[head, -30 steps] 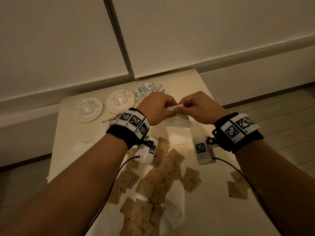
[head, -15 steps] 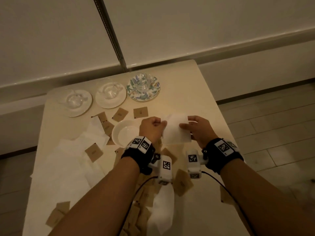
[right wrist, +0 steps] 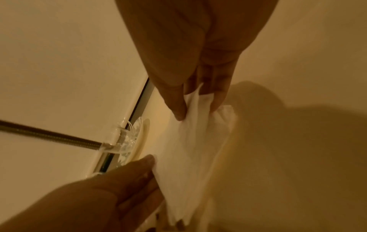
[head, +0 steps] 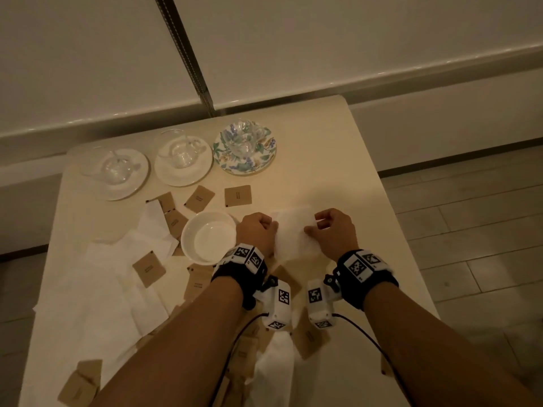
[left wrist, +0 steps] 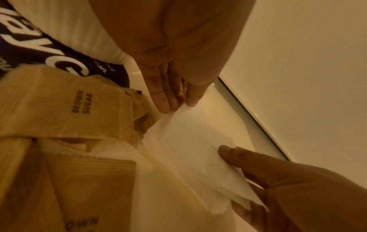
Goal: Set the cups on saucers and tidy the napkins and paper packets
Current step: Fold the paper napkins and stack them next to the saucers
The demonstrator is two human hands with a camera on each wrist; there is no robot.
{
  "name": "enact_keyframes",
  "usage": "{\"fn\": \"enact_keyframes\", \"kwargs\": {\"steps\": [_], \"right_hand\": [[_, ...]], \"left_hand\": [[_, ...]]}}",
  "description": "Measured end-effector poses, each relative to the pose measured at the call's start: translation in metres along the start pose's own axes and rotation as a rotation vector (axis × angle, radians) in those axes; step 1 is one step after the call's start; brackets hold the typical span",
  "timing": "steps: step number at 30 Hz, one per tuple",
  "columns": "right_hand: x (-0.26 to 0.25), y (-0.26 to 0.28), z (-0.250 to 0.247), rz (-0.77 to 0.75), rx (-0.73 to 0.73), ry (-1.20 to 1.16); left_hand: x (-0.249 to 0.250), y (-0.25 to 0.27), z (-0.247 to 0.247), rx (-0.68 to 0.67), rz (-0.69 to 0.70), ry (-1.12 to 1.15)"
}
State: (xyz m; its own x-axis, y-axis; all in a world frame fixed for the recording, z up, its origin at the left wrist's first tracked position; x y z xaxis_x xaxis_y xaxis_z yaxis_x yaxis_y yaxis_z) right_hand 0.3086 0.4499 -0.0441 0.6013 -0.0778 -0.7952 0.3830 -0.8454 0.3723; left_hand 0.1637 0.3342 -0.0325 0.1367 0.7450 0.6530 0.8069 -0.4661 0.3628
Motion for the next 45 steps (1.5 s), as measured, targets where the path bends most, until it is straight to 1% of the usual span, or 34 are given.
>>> {"fn": "enact_keyframes", "kwargs": {"steps": [4,6,8,9,10,12,14,16,19,23,26,28,30,32,33,35,37,39,42,45], "right_hand": [[0.006,0.001,0.002,-0.043,-0.015,0.122],[0.007,0.002,0.003,-0.068,-0.008,0.171],[0.008,0.002,0.002,-0.087,0.006,0.188],[0.008,0.001,0.002,-0.093,0.002,0.192],[0.008,0.0,0.003,-0.095,-0.006,0.198],[0.009,-0.001,0.002,-0.079,-0.027,0.197],[0.01,-0.002,0.002,-0.05,-0.045,0.163],[0.011,-0.003,0.002,-0.026,-0.059,0.105],[0.011,-0.003,0.0,-0.004,-0.063,0.031],[0.008,-0.002,-0.001,0.007,-0.072,-0.059],[0.006,-0.002,-0.004,-0.017,-0.067,0.03],[0.005,0.0,-0.007,-0.068,-0.041,0.107],[0.004,0.003,-0.011,-0.179,-0.043,0.159],[0.002,0.005,-0.011,-0.288,-0.096,0.231],[0.0,0.004,-0.009,-0.305,-0.128,0.279],[-0.002,0.0,-0.006,-0.264,-0.136,0.322],[-0.006,-0.004,-0.005,-0.203,-0.08,0.292],[-0.007,-0.006,-0.002,-0.164,-0.082,0.298],[-0.005,-0.004,0.001,-0.153,-0.146,0.325],[-0.005,-0.003,-0.002,-0.141,-0.149,0.321]], "left_hand": [[-0.002,0.004,0.0,0.001,0.015,-0.008],[0.0,0.009,0.0,0.003,0.104,-0.049],[0.004,0.018,0.003,-0.021,0.222,-0.118],[0.004,0.022,0.005,-0.034,0.253,-0.158],[0.003,0.025,0.007,-0.04,0.255,-0.191],[0.001,0.027,0.008,-0.048,0.191,-0.205],[0.001,0.026,0.008,-0.074,0.143,-0.169],[0.001,0.024,0.007,-0.08,0.126,-0.106],[0.001,0.021,0.004,-0.055,0.087,-0.022],[0.0,0.017,-0.001,-0.039,0.049,0.012],[-0.003,0.014,-0.004,-0.03,0.033,0.012],[-0.003,0.014,-0.006,-0.006,0.061,-0.006],[-0.002,0.018,-0.007,0.003,0.171,-0.055],[-0.003,0.024,-0.005,-0.06,0.253,-0.115],[-0.004,0.027,-0.004,-0.111,0.254,-0.161],[-0.009,0.029,0.0,-0.21,0.217,-0.252],[-0.01,0.03,0.004,-0.292,0.206,-0.303],[-0.008,0.029,0.007,-0.334,0.214,-0.32],[-0.004,0.028,0.01,-0.279,0.209,-0.297],[0.002,0.027,0.007,-0.224,0.208,-0.243]]}}
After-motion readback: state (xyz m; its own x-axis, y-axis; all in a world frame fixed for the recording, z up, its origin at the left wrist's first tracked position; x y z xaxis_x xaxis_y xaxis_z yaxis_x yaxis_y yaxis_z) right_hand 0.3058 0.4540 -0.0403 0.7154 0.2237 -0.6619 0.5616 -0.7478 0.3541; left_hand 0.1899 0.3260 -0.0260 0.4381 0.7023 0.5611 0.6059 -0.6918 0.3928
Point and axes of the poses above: each hand's wrist, its own y-axis away from the middle knuckle, its own z-axis out of the palm, x = y × z, the point moved 2 cm from there along -y, towards the middle knuckle, and after that the axes turned 4 degrees about x, right-handed, at the moved point
